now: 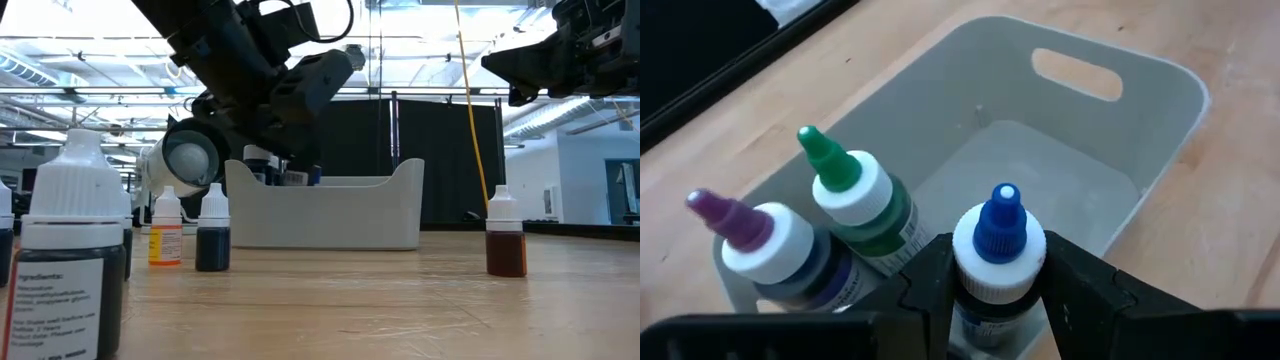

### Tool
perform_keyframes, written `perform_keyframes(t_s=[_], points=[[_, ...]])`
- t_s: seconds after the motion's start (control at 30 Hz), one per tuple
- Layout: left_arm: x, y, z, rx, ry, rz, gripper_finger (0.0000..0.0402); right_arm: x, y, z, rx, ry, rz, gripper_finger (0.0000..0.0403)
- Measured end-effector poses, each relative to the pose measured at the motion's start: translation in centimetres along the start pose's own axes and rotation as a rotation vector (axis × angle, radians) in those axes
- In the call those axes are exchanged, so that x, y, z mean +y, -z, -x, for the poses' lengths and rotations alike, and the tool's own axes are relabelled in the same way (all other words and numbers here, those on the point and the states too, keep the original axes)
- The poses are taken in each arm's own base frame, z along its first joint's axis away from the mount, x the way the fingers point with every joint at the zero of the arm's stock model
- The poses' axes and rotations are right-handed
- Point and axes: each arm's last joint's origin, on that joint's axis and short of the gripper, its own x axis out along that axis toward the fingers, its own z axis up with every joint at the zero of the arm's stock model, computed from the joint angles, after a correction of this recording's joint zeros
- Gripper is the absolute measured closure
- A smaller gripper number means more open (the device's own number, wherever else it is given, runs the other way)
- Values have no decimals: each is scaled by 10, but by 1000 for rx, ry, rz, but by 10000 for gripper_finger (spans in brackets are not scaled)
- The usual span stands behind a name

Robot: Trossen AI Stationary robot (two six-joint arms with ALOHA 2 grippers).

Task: Pick & Place food coloring
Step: Put the big blue food coloring bottle into the gray bin

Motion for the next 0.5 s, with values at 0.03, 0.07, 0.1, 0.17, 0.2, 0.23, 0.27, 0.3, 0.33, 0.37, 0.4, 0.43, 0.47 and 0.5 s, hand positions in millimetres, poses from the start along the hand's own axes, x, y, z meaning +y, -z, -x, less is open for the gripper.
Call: perform_keyframes(t_s=[0.03, 0.07, 0.1, 0.17, 0.2, 0.23, 0.27, 0.3, 0.33, 0.37, 0.4, 0.43, 0.47, 0.5], points=[[0, 0, 0, 2, -2, 8, 268, 0, 0, 0, 0, 0, 0, 403], [1, 1, 0, 5, -5, 15, 268, 0, 0, 0, 0, 0, 0, 403], [1, 1, 0, 8, -8, 22, 268, 0, 0, 0, 0, 0, 0, 403], [2, 2, 0, 25, -11, 28, 268, 0, 0, 0, 1, 0, 0, 403], [3, 2, 0, 30, -14, 33, 268, 0, 0, 0, 0, 0, 0, 403], [3, 2, 0, 32, -14, 36, 268, 0, 0, 0, 1, 0, 1, 403], [3, 2, 0, 32, -14, 37, 268, 0, 0, 0, 1, 0, 0, 403], [3, 2, 0, 32, -14, 36, 268, 0, 0, 0, 1, 0, 0, 403], [3, 2, 0, 32, -12, 33, 268, 0, 0, 0, 0, 0, 0, 403], [3, 2, 0, 33, -11, 32, 268, 0, 0, 0, 1, 0, 1, 403], [3, 2, 0, 34, -11, 32, 268, 0, 0, 0, 1, 0, 0, 403], [3, 2, 0, 36, -10, 31, 268, 0, 0, 0, 1, 0, 1, 403], [3, 2, 0, 37, -9, 30, 268, 0, 0, 0, 1, 0, 1, 403], [3, 2, -1, 41, -9, 30, 268, 0, 0, 0, 1, 0, 1, 403]])
